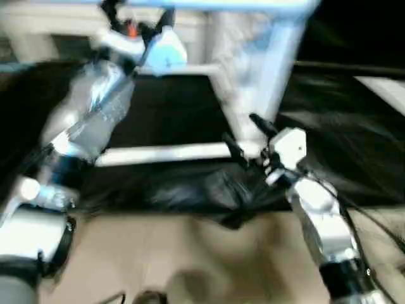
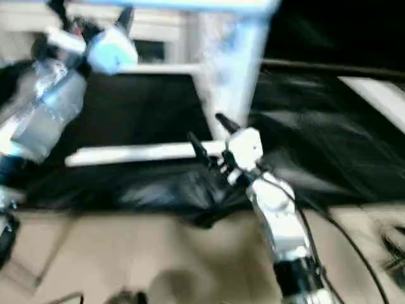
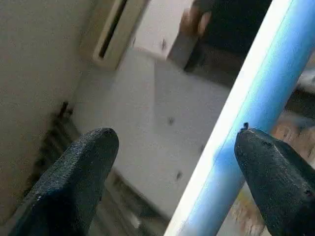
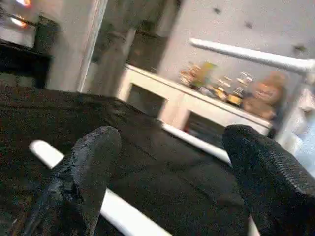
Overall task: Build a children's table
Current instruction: Flip table
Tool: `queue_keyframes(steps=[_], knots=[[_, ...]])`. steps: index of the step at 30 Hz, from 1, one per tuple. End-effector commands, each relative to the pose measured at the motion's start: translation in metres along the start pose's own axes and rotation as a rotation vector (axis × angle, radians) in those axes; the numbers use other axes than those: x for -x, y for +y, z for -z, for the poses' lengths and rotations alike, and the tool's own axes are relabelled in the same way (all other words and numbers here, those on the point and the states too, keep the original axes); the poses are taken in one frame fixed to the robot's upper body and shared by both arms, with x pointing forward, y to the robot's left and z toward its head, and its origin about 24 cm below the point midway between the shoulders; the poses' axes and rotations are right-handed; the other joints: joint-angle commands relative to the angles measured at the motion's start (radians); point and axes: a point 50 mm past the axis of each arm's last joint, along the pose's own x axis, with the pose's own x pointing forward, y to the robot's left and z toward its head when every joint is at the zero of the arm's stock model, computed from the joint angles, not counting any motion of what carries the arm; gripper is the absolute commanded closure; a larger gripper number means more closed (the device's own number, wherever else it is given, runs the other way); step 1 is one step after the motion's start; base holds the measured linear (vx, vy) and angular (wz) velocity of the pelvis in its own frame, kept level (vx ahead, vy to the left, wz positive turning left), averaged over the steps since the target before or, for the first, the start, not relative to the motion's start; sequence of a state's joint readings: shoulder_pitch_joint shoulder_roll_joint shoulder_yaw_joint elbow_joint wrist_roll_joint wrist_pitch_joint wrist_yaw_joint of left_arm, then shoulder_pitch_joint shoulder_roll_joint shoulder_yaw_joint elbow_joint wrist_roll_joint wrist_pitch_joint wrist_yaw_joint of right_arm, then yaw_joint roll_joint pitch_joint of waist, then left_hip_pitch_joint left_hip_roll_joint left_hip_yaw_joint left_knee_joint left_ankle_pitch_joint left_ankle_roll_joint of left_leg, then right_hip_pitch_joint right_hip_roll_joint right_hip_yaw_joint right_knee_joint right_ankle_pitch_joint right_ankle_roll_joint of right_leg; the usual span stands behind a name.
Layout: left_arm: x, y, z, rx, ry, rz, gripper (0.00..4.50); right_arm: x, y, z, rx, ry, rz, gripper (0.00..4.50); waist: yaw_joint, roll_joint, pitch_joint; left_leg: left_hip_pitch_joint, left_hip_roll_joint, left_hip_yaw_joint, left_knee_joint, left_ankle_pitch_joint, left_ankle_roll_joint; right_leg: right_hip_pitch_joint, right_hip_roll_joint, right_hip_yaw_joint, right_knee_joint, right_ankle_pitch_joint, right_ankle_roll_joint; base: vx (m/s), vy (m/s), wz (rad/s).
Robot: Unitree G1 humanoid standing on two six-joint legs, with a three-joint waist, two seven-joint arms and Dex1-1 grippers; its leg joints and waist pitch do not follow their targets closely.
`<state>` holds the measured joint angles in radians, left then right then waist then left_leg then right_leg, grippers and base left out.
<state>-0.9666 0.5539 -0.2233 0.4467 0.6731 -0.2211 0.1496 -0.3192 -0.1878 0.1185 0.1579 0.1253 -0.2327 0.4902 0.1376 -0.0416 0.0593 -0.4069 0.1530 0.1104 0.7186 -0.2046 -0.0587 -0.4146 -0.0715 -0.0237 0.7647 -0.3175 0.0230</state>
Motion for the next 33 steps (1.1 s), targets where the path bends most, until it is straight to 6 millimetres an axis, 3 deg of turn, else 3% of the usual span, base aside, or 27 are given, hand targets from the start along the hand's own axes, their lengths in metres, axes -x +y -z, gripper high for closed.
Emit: queue_keyframes(steps=[1, 2, 3, 4, 5, 6, 7, 9, 11, 12, 14, 15, 16, 22, 26, 27, 33], knots=[[-0.007, 0.001, 0.002, -0.005, 0.009, 0.005, 0.13, 0.000, -0.002, -0.004, 0.003, -0.020, 0.002, 0.74, -0.003, 0.022, -0.045, 0.074, 0.040, -0.035, -0.076, -0.287, -0.073, -0.007, -0.073, 0.061, -0.209, -0.598, -0.117, -0.075, -0.034, 0.15], [-0.008, 0.001, 0.003, -0.008, 0.012, 0.011, 0.13, 0.000, -0.001, -0.004, 0.002, -0.020, 0.002, 0.74, -0.016, 0.031, -0.045, 0.095, 0.060, -0.040, -0.115, -0.462, -0.103, -0.028, -0.034, 0.033, -0.191, -0.470, -0.124, -0.126, 0.000, 0.16], [-0.009, -0.001, 0.005, -0.013, 0.017, 0.023, 0.13, 0.000, 0.000, -0.004, 0.001, -0.019, 0.006, 0.74, -0.025, 0.069, -0.054, 0.078, 0.083, -0.063, -0.173, -0.630, -0.118, 0.009, -0.016, 0.013, -0.157, -0.169, -0.142, -0.126, 0.000, 0.16], [-0.010, -0.001, 0.006, -0.017, 0.020, 0.029, 0.13, 0.000, 0.000, -0.004, 0.000, -0.019, 0.008, 0.74, -0.027, 0.067, -0.057, 0.072, 0.085, -0.056, -0.194, -0.657, -0.088, 0.030, -0.031, 0.000, -0.158, -0.023, -0.161, -0.057, 0.057, -0.02], [-0.013, -0.002, 0.007, -0.022, 0.015, 0.042, 0.13, 0.001, 0.001, -0.004, -0.005, -0.021, 0.018, 0.74, -0.023, 0.078, -0.057, 0.066, 0.081, -0.056, -0.200, -0.645, -0.080, 0.037, -0.040, 0.000, -0.163, -0.003, -0.161, 0.000, 0.000, 0.00], [-0.013, -0.002, 0.007, -0.022, 0.015, 0.042, 0.13, 0.001, 0.001, -0.004, -0.005, -0.021, 0.018, 0.74, -0.020, 0.070, -0.054, 0.068, 0.075, -0.043, -0.202, -0.628, -0.073, 0.037, -0.058, 0.004, -0.188, -0.060, -0.159, -0.062, 0.048, -0.03], [-0.016, -0.004, 0.007, -0.031, 0.011, 0.053, 0.13, 0.002, 0.002, -0.004, -0.007, -0.020, 0.022, 0.74, -0.021, 0.063, -0.048, 0.060, 0.067, -0.036, -0.199, -0.612, -0.080, 0.040, -0.071, 0.008, -0.207, -0.186, -0.145, -0.055, 0.027, -0.03], [-0.016, -0.005, 0.007, -0.029, 0.008, 0.067, 0.13, 0.003, 0.003, -0.003, -0.007, -0.019, 0.023, 0.74, -0.021, 0.054, -0.043, 0.062, 0.059, -0.025, -0.192, -0.593, -0.079, 0.033, -0.085, 0.011, -0.235, -0.360, -0.116, -0.037, 0.015, -0.02], [-0.017, -0.009, 0.007, -0.024, 0.004, 0.093, 0.13, 0.005, 0.004, -0.003, -0.008, -0.017, 0.024, 0.74, -0.022, 0.049, -0.046, 0.060, 0.057, -0.020, -0.194, -0.521, -0.061, 0.041, -0.096, 0.007, -0.250, -0.418, -0.097, 0.000, 0.000, 0.00], [-0.017, -0.012, 0.007, -0.019, 0.003, 0.110, 0.13, 0.007, 0.005, -0.002, -0.009, -0.013, 0.028, 0.74, -0.026, 0.055, -0.047, 0.056, 0.060, -0.018, -0.198, -0.484, -0.054, 0.044, -0.095, 0.006, -0.253, -0.387, -0.100, 0.000, 0.000, 0.00], [-0.017, -0.014, 0.007, -0.020, 0.002, 0.114, 0.13, 0.008, 0.005, -0.002, -0.009, -0.011, 0.029, 0.74, -0.032, 0.053, -0.049, 0.047, 0.062, -0.016, -0.205, -0.436, -0.045, 0.052, -0.090, 0.000, -0.249, -0.310, -0.112, 0.000, 0.000, 0.00], [-0.018, -0.015, 0.008, -0.025, 0.011, 0.116, 0.13, 0.008, 0.005, -0.002, -0.009, -0.010, 0.032, 0.74, -0.034, 0.059, -0.046, 0.044, 0.060, -0.015, -0.205, -0.436, -0.042, 0.052, -0.088, -0.006, -0.248, -0.309, -0.114, 0.000, 0.000, 0.00], [-0.019, -0.015, 0.010, -0.034, 0.022, 0.112, 0.13, 0.008, 0.004, -0.002, -0.008, -0.009, 0.035, 0.74, -0.039, 0.053, -0.044, 0.046, 0.057, -0.012, -0.203, -0.447, -0.040, 0.052, -0.089, -0.012, -0.254, -0.338, -0.106, 0.000, 0.000, 0.00], [-0.026, -0.010, 0.019, -0.055, 0.085, 0.084, 0.13, 0.006, 0.005, -0.003, -0.007, -0.009, 0.037, 0.74, -0.051, 0.054, -0.041, 0.046, 0.059, -0.016, -0.199, -0.442, -0.030, 0.050, -0.095, -0.018, -0.261, -0.383, -0.107, 0.000, 0.000, 0.00], [-0.032, -0.007, 0.024, -0.072, 0.125, 0.082, 0.13, 0.004, 0.006, -0.002, -0.009, -0.007, 0.033, 0.74, -0.051, 0.054, -0.040, 0.049, 0.058, -0.014, -0.199, -0.445, -0.027, 0.047, -0.095, -0.016, -0.261, -0.366, -0.114, 0.000, 0.000, 0.00], [-0.033, -0.006, 0.025, -0.076, 0.131, 0.086, 0.13, 0.004, 0.007, -0.003, -0.009, -0.008, 0.033, 0.74, -0.049, 0.058, -0.042, 0.050, 0.058, -0.014, -0.198, -0.434, -0.025, 0.048, -0.096, -0.014, -0.260, -0.354, -0.119, 0.000, 0.000, 0.00], [-0.038, -0.004, 0.022, -0.026, 0.114, 0.093, 0.31, 0.004, 0.007, -0.003, -0.011, -0.010, 0.040, 0.72, -0.044, 0.061, -0.048, 0.046, 0.066, -0.009, -0.202, -0.380, -0.021, 0.053, -0.091, -0.005, -0.240, -0.185, -0.175, 0.000, 0.000, 0.00]])
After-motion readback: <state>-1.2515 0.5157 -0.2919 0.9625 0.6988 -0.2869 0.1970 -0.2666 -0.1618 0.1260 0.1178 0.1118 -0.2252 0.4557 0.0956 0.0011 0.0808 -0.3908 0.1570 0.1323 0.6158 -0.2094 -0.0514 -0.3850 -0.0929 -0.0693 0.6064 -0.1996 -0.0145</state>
